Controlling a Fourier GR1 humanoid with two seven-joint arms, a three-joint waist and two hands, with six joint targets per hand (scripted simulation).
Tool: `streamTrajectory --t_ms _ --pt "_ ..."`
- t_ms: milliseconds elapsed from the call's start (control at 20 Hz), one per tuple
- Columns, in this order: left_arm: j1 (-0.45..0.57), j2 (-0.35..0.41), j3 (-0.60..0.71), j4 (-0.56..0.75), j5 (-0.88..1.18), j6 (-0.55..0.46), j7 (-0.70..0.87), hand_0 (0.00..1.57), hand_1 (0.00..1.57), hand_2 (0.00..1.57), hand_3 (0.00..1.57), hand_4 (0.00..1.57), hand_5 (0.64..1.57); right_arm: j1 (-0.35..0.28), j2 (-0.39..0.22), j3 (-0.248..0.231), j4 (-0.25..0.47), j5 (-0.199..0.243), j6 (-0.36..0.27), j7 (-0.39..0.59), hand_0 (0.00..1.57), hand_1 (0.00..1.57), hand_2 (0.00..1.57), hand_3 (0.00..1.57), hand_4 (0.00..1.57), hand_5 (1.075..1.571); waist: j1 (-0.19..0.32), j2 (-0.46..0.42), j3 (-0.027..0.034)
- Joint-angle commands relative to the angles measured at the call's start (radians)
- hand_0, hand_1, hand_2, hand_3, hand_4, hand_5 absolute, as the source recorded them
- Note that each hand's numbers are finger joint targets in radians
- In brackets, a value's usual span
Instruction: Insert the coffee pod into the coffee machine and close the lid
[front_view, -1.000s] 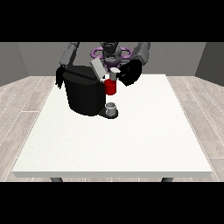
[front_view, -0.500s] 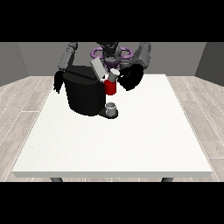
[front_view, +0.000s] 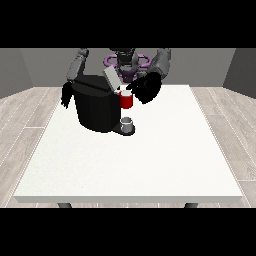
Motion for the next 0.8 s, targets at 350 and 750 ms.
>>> streamTrajectory --t_ms 350,750 --pt "0.152 -0.19 -0.026 -0.055 0.071 0.006 -0.136 0.0 0.0 0.0 0.0 0.0 1.571 0.009 -0.047 -0.096 0.116 -0.073 0.028 0.019 0.0 0.0 0.0 0.0 0.35 1.571 0.113 -0.097 -0.0003" --pt "0.471 -0.349 0.013 -0.109 0.213 -0.035 -0.287 0.0 0.0 0.0 0.0 0.0 1.571 0.218 -0.061 -0.138 0.2 -0.091 0.073 -0.101 0.0 0.0 0.0 0.0 0.26 1.571 0.27 -0.296 -0.0015"
